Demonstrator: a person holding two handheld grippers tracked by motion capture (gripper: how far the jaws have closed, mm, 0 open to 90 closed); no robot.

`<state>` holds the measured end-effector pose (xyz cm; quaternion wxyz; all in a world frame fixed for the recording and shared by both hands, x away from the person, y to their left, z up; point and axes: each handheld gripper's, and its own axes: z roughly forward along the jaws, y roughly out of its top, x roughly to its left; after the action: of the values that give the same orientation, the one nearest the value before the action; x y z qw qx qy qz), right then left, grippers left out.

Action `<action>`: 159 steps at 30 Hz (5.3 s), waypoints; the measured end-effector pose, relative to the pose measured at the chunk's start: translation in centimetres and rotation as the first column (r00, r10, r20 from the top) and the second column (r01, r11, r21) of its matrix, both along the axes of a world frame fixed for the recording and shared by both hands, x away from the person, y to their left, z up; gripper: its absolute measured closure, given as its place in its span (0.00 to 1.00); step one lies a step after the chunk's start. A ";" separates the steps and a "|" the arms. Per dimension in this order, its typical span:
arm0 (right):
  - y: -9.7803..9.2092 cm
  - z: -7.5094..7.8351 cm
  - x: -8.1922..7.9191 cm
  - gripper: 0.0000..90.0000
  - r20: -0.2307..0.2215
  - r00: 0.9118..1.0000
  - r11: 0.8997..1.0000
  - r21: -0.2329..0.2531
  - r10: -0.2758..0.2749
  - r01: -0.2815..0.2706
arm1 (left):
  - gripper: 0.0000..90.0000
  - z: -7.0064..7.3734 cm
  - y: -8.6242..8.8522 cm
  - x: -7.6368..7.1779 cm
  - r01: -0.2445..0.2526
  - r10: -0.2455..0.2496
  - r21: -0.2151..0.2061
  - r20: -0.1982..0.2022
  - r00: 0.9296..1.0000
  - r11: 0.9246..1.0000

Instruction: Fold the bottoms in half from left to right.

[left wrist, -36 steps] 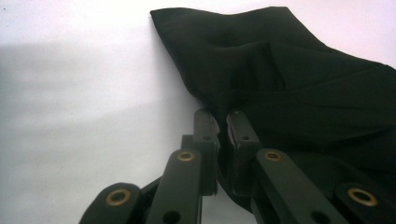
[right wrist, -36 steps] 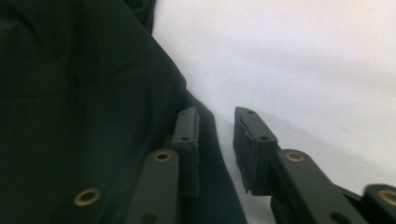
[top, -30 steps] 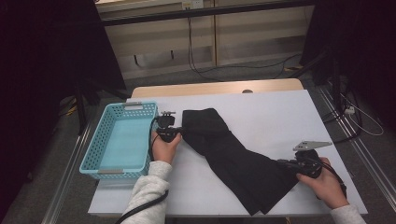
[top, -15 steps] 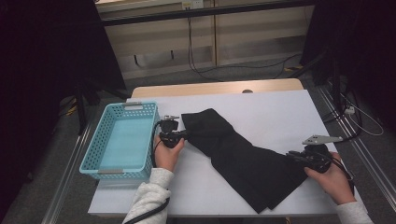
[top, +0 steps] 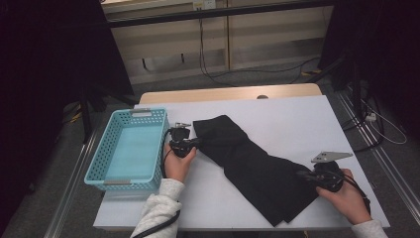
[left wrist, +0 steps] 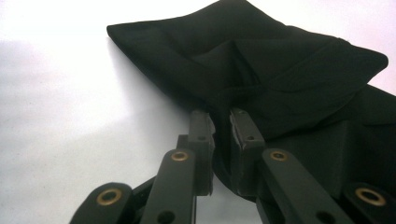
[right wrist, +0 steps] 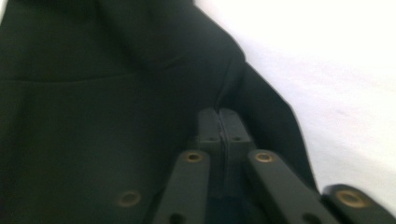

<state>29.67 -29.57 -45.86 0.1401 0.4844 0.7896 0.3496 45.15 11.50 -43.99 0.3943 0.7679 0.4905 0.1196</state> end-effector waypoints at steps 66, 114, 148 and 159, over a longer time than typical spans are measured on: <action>2.7 0.7 4.8 0.50 0.108 0.994 0.998 -0.046 -0.025 0.031 | 0.18 -0.4 -0.4 -0.9 0.032 -0.033 0.086 0.012 0.999 0.996; -2.6 0.3 1.9 0.62 0.027 0.993 0.992 -0.038 -0.116 0.117 | 0.94 0.5 0.9 4.3 -0.132 0.132 -0.003 -0.029 0.991 0.991; 5.2 0.8 2.9 0.43 0.079 0.995 0.998 0.006 0.067 -0.067 | 0.19 0.0 0.2 0.3 0.007 -0.006 0.074 -0.008 1.000 0.997; 8.2 0.4 2.9 0.40 0.120 0.982 0.989 0.008 0.149 -0.151 | 0.17 0.1 0.2 -0.7 0.032 -0.032 0.108 0.000 0.999 0.994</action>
<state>32.53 -21.40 -45.41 0.1559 0.4032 0.8110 0.3942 44.49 11.75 -43.86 0.3547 0.7956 0.4706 0.1404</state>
